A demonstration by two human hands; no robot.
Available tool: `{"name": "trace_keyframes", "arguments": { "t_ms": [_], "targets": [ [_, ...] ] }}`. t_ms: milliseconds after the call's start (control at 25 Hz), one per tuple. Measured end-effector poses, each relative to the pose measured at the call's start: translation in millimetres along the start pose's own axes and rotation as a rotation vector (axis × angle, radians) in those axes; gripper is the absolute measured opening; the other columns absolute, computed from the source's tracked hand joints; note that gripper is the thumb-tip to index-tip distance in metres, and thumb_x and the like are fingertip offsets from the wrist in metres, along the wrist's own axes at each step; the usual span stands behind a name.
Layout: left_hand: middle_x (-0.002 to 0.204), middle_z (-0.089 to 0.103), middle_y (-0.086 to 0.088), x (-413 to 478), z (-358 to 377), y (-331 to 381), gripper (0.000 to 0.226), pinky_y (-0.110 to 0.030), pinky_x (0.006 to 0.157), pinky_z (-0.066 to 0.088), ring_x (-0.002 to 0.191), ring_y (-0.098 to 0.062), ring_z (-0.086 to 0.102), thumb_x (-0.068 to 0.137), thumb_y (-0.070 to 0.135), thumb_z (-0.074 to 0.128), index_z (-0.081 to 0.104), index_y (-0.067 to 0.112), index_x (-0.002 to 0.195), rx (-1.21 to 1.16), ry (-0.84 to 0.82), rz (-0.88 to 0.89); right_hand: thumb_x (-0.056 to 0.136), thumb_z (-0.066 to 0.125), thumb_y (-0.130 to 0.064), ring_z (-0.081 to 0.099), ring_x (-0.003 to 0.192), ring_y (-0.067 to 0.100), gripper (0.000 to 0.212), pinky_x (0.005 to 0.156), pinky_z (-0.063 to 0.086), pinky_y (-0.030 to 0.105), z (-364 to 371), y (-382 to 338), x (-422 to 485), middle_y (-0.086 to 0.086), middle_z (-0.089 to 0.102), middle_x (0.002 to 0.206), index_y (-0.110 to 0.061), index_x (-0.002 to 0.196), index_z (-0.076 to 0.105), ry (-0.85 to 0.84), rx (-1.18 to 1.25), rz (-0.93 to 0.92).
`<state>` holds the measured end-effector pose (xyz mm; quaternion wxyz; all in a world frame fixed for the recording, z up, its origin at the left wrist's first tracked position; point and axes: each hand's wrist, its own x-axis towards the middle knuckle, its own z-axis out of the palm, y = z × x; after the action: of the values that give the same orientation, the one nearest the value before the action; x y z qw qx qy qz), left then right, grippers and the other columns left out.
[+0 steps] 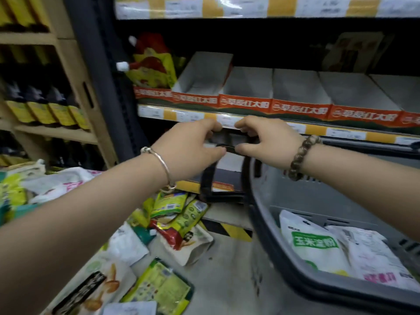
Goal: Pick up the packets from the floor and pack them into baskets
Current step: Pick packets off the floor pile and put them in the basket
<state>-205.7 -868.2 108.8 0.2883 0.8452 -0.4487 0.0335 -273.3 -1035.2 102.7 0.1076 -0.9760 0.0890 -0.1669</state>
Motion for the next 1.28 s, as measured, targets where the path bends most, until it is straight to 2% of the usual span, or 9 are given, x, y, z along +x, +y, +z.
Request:
{"name": "trace_keyframes", "arguments": {
  "t_ms": [280,480,680,800,960,1040,1160,1200,1280],
  "targets": [
    [0.129,0.057,-0.002,-92.1,-56.3,-125.9,0.05,-0.03,0.096,0.044,0.117,-0.019,0.054,0.086,0.032,0.062,0.048,0.022,0.133,0.041,0.061,-0.199,0.089,0.059,-0.033,0.048,0.123,0.017,0.051,0.099,0.038,0.028,61.9,-140.5,27.4,0.0,0.049,0.137,-0.019,0.136,0.045,-0.147,-0.001,-0.129],
    [0.127,0.057,0.0,-147.9,-49.3,-190.3,0.046,-0.032,0.093,0.044,0.113,-0.018,0.055,0.086,0.035,0.059,0.048,0.025,0.13,0.041,0.013,-0.302,0.088,0.055,-0.036,0.05,0.12,0.022,0.043,0.097,0.043,0.036,142.3,-183.7,26.0,0.003,0.053,0.131,-0.023,0.128,0.051,-0.275,-0.089,-0.144],
    [0.135,0.05,0.0,-196.6,-9.0,-237.3,0.048,-0.029,0.089,0.044,0.116,-0.019,0.053,0.09,0.034,0.053,0.041,0.026,0.136,0.061,-0.107,-0.473,0.088,0.051,-0.036,0.056,0.109,0.027,0.033,0.084,0.049,0.033,242.3,-177.7,-5.4,0.006,0.058,0.118,-0.021,0.117,0.051,-0.644,-0.242,-0.109],
    [0.135,0.05,0.001,-218.2,24.1,-251.9,0.046,-0.029,0.086,0.046,0.113,-0.018,0.055,0.091,0.032,0.053,0.042,0.026,0.136,0.0,-0.131,-0.608,0.088,0.055,-0.036,0.054,0.113,0.026,0.048,0.087,0.049,0.032,299.1,-165.1,-31.7,0.008,0.054,0.127,-0.017,0.13,0.045,-0.925,-0.284,-0.104],
    [0.122,0.059,0.004,-257.8,62.4,-259.9,0.037,-0.026,0.082,0.044,0.108,-0.016,0.057,0.09,0.031,0.052,0.05,0.03,0.127,-0.04,-0.151,-0.675,0.079,0.067,-0.051,0.051,0.116,0.026,0.072,0.093,0.046,0.036,356.7,-166.7,-53.2,0.008,0.05,0.131,-0.015,0.134,0.04,-1.105,-0.176,-0.058],
    [0.115,0.06,0.011,-281.8,70.9,-261.1,0.031,-0.023,0.082,0.045,0.104,-0.011,0.057,0.09,0.03,0.052,0.054,0.031,0.121,-0.057,-0.145,-0.712,0.071,0.069,-0.058,0.05,0.114,0.024,0.07,0.093,0.044,0.037,375.2,-172.9,-65.9,0.004,0.048,0.126,-0.02,0.124,0.044,-1.078,-0.172,-0.043],
    [0.101,0.065,0.013,-311.8,83.2,-259.7,0.023,-0.023,0.08,0.047,0.093,-0.008,0.061,0.09,0.025,0.053,0.061,0.029,0.111,-0.142,-0.092,-0.816,0.07,0.069,-0.057,0.046,0.107,0.021,0.046,0.091,0.035,0.037,392.9,-180.9,-87.0,0.0,0.047,0.111,-0.026,0.093,0.044,-0.956,-0.245,-0.091],
    [0.097,0.066,0.013,-318.8,87.8,-257.6,0.02,-0.023,0.08,0.048,0.09,-0.008,0.061,0.089,0.022,0.053,0.063,0.028,0.106,-0.167,-0.081,-0.841,0.071,0.071,-0.051,0.045,0.096,0.019,0.041,0.084,0.035,0.033,397.5,-182.1,-90.8,-0.001,0.046,0.1,-0.025,0.081,0.041,-0.928,-0.182,-0.083],
    [0.091,0.067,0.012,-328.9,96.0,-253.2,0.017,-0.023,0.078,0.047,0.087,-0.008,0.062,0.087,0.017,0.057,0.066,0.028,0.096,-0.23,-0.022,-0.864,0.072,0.077,-0.03,0.04,0.071,0.013,0.043,0.064,0.032,0.028,399.2,-179.5,-91.2,-0.004,0.04,0.075,-0.021,0.065,0.035,-0.929,0.153,-0.002]
  ]
}}
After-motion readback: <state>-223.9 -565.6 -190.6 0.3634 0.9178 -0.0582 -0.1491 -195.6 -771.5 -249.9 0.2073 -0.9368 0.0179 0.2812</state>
